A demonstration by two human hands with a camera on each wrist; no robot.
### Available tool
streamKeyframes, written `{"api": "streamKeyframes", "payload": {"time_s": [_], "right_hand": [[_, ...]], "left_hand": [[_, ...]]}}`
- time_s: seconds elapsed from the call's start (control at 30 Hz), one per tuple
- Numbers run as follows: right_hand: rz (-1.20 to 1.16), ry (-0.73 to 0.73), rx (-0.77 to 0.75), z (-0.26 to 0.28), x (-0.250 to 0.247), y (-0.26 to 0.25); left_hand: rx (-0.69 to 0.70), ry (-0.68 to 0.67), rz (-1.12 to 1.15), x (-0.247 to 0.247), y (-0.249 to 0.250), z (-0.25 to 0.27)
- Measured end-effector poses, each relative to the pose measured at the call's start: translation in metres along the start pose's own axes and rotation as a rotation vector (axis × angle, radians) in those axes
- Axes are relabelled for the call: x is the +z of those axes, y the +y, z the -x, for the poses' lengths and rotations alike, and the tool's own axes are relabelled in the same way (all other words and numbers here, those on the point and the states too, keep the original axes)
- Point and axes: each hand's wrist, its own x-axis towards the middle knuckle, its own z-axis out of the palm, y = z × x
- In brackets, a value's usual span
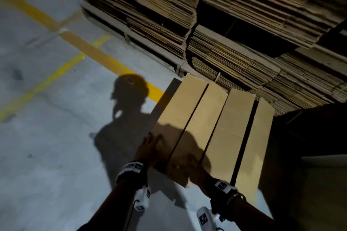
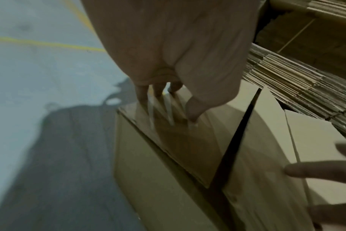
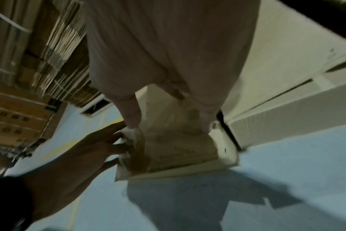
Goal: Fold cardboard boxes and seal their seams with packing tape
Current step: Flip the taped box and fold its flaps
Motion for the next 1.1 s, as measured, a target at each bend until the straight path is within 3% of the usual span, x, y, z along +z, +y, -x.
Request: {"api": "streamKeyframes", "payload": {"time_s": [0.13, 0.27, 0.43, 0.73, 0.9, 1.1], "right_hand": [[0.104, 0.132, -0.054, 0.023, -0.039, -0.021], [0.238, 0.085, -0.197, 0.079, -0.075, -0.070], [0.272, 0.235, -0.167, 0.162, -0.158, -0.132], [0.408, 0.690, -0.462, 0.413, -0.347, -0.214], [0.361, 0.806, -0.572, 0.563, -0.479, -0.190], [0.317, 0.914, -0.516, 0.716, -0.660, -0.078]], "left_hand": [[0.087, 0.163, 0.134, -0.040, 0.035, 0.028], [0.285, 0.302, 0.082, -0.079, 0.111, 0.061], [0.422, 0.252, -0.059, -0.131, 0.246, 0.121], [0.596, 0.449, -0.029, -0.188, 0.513, 0.285], [0.644, 0.446, 0.002, -0.179, 0.667, 0.377], [0.751, 0.452, -0.041, -0.113, 0.865, 0.476]]}}
